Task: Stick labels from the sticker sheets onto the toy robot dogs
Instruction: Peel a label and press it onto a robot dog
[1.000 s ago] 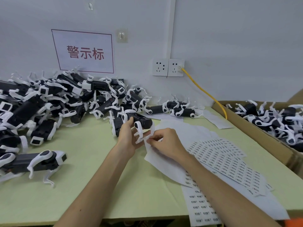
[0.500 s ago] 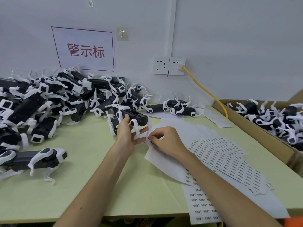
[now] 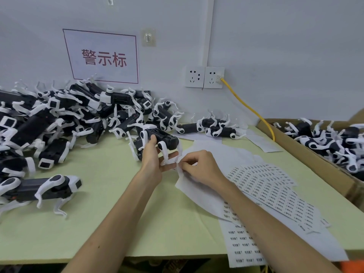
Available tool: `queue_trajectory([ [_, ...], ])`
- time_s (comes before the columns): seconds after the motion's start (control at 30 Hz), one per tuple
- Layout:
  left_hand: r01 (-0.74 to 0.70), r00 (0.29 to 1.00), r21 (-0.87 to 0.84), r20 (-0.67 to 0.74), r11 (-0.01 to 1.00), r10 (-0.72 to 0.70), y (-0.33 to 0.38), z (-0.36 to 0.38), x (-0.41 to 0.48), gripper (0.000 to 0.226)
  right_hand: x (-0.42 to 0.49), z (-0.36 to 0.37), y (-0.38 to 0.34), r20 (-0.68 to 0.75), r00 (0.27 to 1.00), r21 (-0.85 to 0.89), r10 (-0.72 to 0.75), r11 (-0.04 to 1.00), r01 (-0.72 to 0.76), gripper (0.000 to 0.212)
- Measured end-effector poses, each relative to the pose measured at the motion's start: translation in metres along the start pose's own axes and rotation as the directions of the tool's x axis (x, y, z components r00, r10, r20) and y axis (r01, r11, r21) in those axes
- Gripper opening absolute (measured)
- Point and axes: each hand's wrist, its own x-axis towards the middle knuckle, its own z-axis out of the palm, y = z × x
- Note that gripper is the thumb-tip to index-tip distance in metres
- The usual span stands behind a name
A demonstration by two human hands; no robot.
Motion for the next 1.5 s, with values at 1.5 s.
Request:
queue_trajectory([
  [1.5,-0.092,0.958,-0.175,0.254,0.980,0.135,0.014,-0.008,-0.003,0.043,0.001,-0.012,-0.018,-0.165,0.985,0.306,0.054,0.952,-0.001,0.009],
])
